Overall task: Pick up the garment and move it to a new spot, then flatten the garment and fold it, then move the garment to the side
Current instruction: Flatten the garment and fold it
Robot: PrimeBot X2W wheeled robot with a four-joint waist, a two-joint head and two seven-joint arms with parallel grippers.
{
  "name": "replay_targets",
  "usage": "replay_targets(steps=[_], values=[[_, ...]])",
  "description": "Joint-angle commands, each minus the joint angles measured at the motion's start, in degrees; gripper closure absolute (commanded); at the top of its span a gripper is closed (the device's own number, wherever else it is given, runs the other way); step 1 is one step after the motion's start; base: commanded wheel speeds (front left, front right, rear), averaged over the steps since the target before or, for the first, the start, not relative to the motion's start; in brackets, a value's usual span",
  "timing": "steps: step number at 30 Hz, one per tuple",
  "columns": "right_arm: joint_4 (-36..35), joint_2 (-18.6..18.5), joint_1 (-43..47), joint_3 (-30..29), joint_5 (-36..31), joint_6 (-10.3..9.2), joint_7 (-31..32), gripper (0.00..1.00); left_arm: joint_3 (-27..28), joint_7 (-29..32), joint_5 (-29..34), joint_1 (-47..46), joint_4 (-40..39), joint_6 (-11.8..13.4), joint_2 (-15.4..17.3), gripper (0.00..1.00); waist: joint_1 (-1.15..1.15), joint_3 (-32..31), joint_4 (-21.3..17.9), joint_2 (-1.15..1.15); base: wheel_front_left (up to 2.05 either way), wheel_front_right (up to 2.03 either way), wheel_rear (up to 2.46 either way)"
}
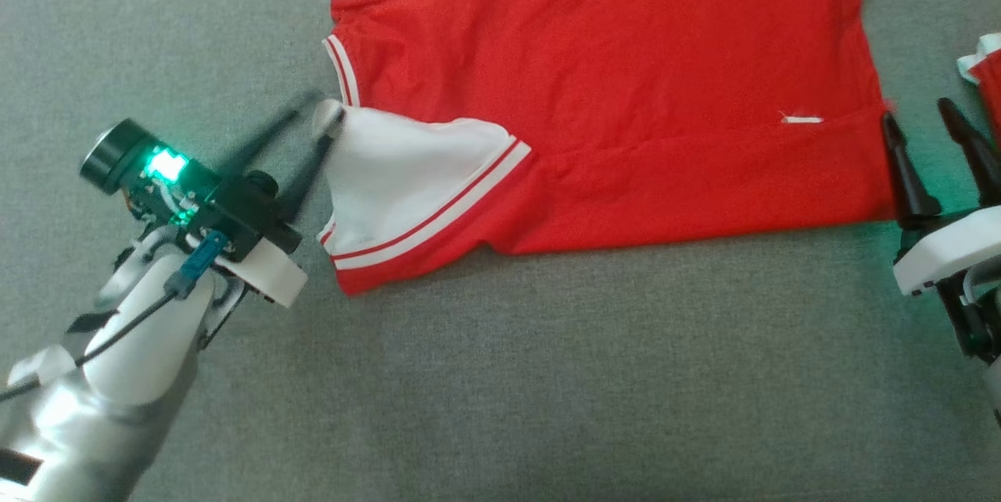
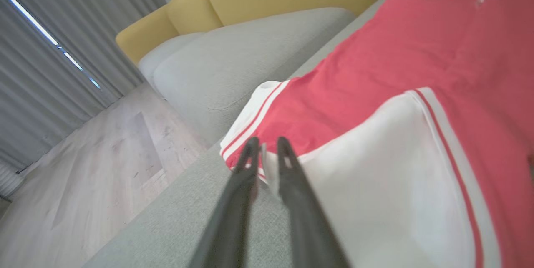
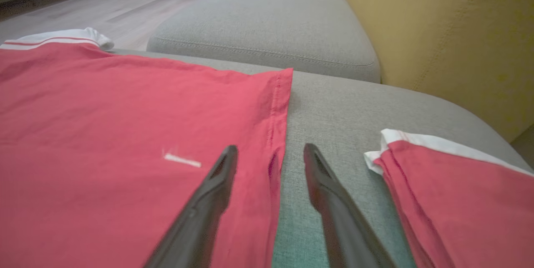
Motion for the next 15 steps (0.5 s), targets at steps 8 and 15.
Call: replay_targets(steps=[8,15], values=[[-6.2,3.7,6.0,-6.3,-2.9,0.37,-1.3,0.0,10.1,-0.1,-11.7,13.7,-3.2,7.3,-6.3,0.0,-0.01,-4.4,-0.4,0.0,0.0,0.0,0.0],[-10.6,7.2,11.5,-9.5,-5.5,0.37,-1.3,0.0,12.6,0.4,-18.9,22.3,-2.7,9.5,-11.1,0.0,-0.01,-6.2,-1.1,0.0,0.0,0.0,0.0]])
